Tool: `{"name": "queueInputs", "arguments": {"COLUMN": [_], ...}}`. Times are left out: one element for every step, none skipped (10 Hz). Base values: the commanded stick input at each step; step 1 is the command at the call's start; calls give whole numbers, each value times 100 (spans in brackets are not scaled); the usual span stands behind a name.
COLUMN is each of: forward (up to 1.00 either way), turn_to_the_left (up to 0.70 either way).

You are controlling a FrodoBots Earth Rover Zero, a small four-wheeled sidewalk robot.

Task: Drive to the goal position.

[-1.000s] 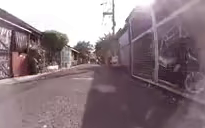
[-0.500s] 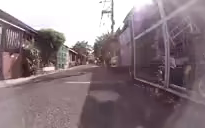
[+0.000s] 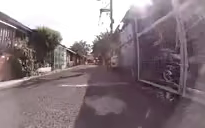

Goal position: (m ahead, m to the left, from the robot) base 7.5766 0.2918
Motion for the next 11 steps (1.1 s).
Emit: {"name": "queueInputs", "arguments": {"forward": [85,85,85,85,85,85,85,85,85,85,85], "turn_to_the_left": [0,0,0,0,0,8,22,28,2,15,28]}}
